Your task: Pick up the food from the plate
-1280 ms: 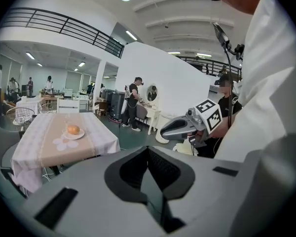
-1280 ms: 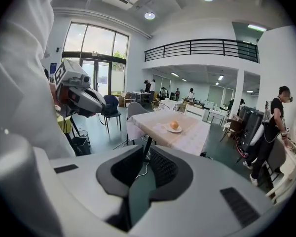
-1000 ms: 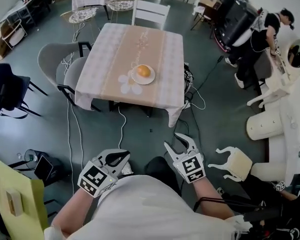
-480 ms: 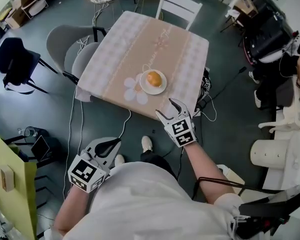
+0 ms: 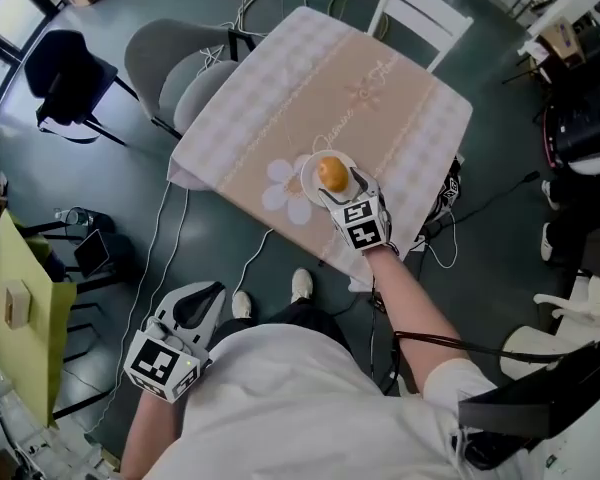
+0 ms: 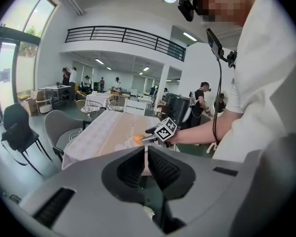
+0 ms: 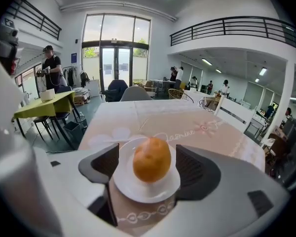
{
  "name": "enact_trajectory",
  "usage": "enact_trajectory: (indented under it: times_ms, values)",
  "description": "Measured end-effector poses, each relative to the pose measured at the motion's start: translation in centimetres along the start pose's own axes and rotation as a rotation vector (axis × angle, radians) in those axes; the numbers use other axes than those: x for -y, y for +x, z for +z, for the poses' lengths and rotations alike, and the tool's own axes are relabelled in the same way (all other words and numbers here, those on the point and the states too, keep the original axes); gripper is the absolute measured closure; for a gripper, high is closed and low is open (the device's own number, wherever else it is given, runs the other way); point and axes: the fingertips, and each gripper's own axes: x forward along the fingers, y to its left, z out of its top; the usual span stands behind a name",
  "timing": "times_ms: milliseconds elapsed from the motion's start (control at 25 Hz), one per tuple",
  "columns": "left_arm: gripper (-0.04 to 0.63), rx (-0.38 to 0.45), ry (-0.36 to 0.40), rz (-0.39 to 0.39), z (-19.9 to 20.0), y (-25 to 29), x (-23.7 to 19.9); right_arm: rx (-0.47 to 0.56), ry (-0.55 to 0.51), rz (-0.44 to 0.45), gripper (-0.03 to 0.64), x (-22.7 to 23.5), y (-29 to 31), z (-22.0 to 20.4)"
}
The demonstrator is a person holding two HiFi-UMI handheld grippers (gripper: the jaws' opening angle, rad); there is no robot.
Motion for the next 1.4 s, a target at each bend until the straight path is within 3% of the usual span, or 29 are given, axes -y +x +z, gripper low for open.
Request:
enact_trajectory:
  times_ms: [440,880,1400]
  values:
    - [0.584,-0.001,-0.070,0.145,0.0,-0.8,-1.8,-0.077,-0.023,0.016,0.255,1.3,5.5,-0.8]
    - [0.584,0.045,-0.017,0.089,0.2,-3.2,-2.9,-0.044,-0.025,-0.009,0.256,-0.2,1.5,0.7]
    - [0.584,0.111,0.039,-0.014,-2.9,-9.7,-3.6,0.053,-0.031,-0.055,0.256,-8.9,-9.1,5.5]
